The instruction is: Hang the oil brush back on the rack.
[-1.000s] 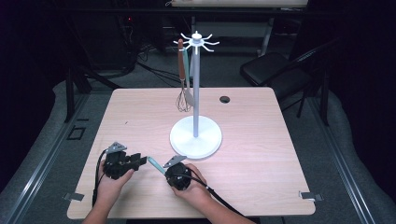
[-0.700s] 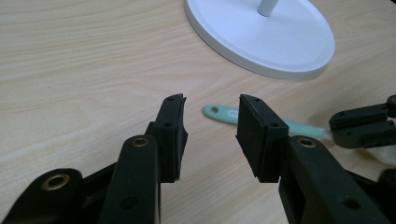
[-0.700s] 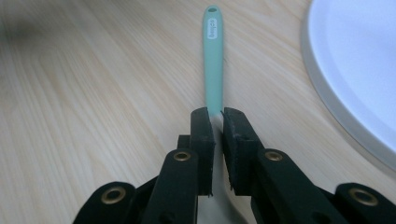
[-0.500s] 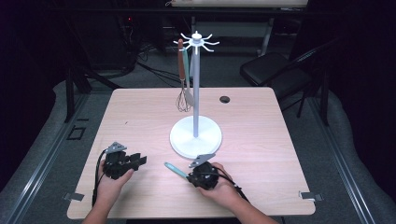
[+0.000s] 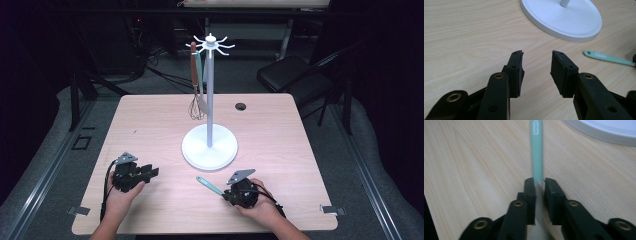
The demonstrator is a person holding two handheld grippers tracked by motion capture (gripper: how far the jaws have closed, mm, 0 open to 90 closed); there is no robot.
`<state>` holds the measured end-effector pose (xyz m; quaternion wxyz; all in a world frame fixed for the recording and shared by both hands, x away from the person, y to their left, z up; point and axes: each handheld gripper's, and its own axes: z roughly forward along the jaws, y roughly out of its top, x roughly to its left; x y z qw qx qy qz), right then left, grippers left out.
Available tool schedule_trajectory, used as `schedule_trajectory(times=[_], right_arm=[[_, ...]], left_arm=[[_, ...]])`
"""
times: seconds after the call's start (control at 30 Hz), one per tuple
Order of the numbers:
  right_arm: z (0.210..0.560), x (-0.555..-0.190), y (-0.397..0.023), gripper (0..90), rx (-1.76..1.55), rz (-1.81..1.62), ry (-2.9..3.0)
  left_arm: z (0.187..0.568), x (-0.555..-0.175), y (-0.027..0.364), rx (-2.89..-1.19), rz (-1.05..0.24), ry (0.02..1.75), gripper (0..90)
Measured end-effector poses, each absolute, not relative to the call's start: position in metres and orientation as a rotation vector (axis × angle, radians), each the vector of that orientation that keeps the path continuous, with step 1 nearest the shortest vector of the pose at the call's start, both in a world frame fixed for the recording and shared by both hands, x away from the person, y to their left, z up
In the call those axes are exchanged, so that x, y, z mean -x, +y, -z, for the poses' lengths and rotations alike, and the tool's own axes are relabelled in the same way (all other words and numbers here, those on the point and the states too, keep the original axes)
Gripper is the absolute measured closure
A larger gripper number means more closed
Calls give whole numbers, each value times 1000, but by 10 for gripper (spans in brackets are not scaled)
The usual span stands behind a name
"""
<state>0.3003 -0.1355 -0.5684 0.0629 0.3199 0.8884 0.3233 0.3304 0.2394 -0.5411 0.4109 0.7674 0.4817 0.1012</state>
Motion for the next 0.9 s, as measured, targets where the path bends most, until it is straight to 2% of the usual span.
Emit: schedule_trajectory(times=[0.37, 0.9], right_arm=[[570, -318, -109, 748, -1008, -1033, 2638], [573, -326, -90, 774, -1001, -1005, 2611]], left_arm=[[542, -331, 239, -1934, -247, 1212, 613], [543, -331, 237, -1929, -246, 1200, 612]])
